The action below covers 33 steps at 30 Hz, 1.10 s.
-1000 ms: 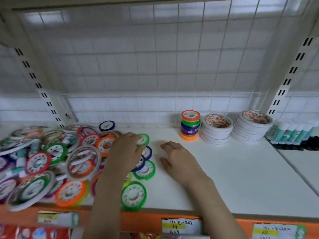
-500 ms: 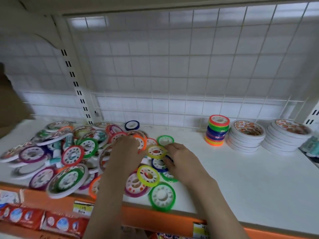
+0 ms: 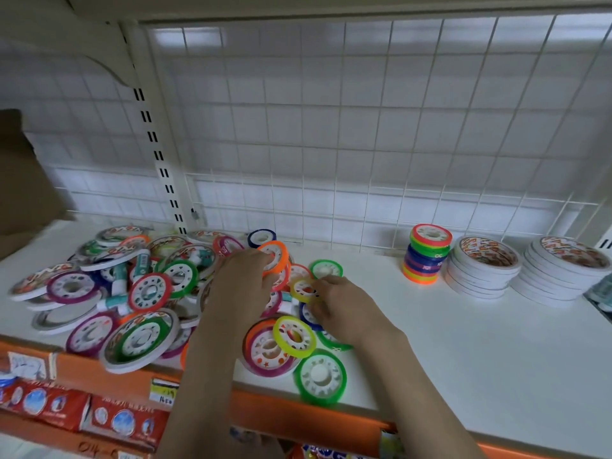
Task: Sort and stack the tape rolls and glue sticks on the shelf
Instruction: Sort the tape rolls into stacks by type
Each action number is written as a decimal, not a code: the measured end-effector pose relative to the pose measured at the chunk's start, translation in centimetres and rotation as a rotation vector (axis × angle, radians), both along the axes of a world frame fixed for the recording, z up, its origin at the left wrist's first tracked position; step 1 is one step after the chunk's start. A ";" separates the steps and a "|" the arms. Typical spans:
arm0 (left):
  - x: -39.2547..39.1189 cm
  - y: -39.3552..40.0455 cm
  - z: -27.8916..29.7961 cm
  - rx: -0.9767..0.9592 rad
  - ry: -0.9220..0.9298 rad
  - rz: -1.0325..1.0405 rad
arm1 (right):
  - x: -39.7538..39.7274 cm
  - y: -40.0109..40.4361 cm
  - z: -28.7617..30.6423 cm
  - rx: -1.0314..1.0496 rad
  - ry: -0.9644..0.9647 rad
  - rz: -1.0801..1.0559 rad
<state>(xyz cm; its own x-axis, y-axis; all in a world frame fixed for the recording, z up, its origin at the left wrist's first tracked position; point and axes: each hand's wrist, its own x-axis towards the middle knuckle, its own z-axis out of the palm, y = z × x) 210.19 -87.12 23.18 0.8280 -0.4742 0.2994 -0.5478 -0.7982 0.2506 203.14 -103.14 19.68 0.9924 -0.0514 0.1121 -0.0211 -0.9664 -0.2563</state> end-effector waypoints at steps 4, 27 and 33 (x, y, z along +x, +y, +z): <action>0.0 -0.3 -0.4 -0.032 -0.037 -0.017 | 0.1 -0.1 -0.3 -0.019 0.001 0.005; -2.1 -9.2 -1.5 0.017 0.000 -0.189 | -5.1 -12.9 3.5 0.057 -0.389 -0.267; -2.4 -9.5 -2.1 0.026 0.014 -0.196 | -3.8 -16.5 5.0 -0.009 -0.306 -0.333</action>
<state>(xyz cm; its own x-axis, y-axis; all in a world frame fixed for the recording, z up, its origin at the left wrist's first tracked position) 207.79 -96.57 21.11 0.7230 -0.6343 0.2736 -0.6899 -0.6830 0.2397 199.31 -119.66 24.68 0.8430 -0.3603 0.3994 -0.2563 -0.9218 -0.2908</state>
